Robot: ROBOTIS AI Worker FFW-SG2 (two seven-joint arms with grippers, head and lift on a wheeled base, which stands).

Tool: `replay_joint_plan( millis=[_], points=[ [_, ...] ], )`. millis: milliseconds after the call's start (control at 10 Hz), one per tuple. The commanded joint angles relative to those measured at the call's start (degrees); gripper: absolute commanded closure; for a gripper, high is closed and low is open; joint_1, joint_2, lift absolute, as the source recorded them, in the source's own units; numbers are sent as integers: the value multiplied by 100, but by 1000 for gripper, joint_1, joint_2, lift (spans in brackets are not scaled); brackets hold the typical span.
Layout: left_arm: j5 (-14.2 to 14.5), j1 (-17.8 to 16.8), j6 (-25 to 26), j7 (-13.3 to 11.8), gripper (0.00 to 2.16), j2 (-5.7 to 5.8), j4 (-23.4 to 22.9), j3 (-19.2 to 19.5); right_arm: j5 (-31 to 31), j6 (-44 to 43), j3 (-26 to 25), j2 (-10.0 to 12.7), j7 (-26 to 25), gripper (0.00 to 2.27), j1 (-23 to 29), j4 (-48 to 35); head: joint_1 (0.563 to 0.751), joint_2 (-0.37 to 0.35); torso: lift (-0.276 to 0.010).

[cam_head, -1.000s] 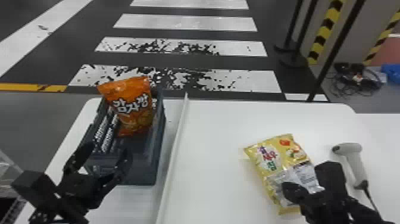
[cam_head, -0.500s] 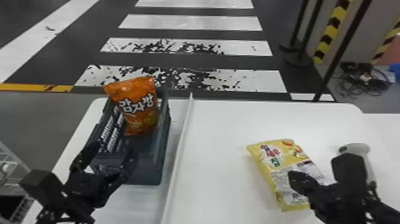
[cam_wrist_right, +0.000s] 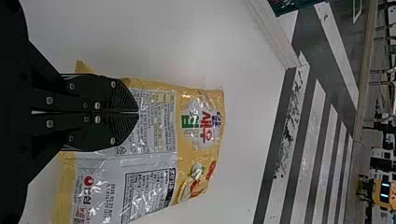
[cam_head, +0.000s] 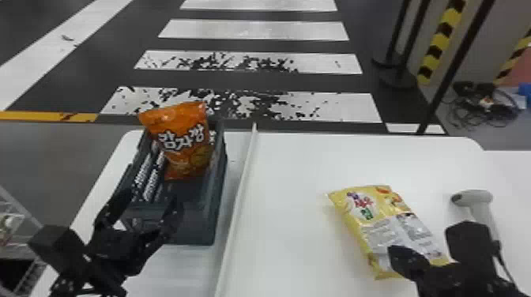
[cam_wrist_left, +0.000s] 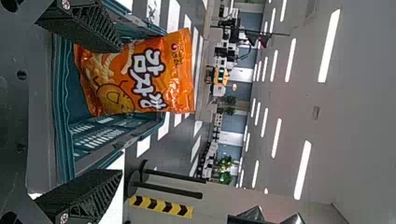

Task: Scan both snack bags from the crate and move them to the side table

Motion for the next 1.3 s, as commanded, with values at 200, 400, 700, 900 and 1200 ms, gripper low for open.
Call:
replay_joint_plan(
  millis=[200, 400, 700, 900, 1200],
  points=[
    [0, 9, -9, 0, 80, -10, 9, 10, 0, -118, 49, 36, 0, 2186, 140, 78, 695, 23, -99],
    [0, 9, -9, 0, 80, -28, 9, 10, 9, -118, 93, 36, 18, 2186, 166, 148, 695, 32, -99],
    [0, 18, -9, 0, 80, -28, 9, 10, 9, -171, 172, 36, 18, 2186, 166, 394, 695, 40, -99],
    [0, 18, -9, 0, 80, -28, 9, 10, 27, -206, 242, 63, 18, 2186, 192, 473, 695, 48, -99],
    [9, 27, -9, -9, 80, -10, 0, 10, 35, -241, 277, 63, 18, 2186, 201, 614, 695, 59, -99]
  ],
)
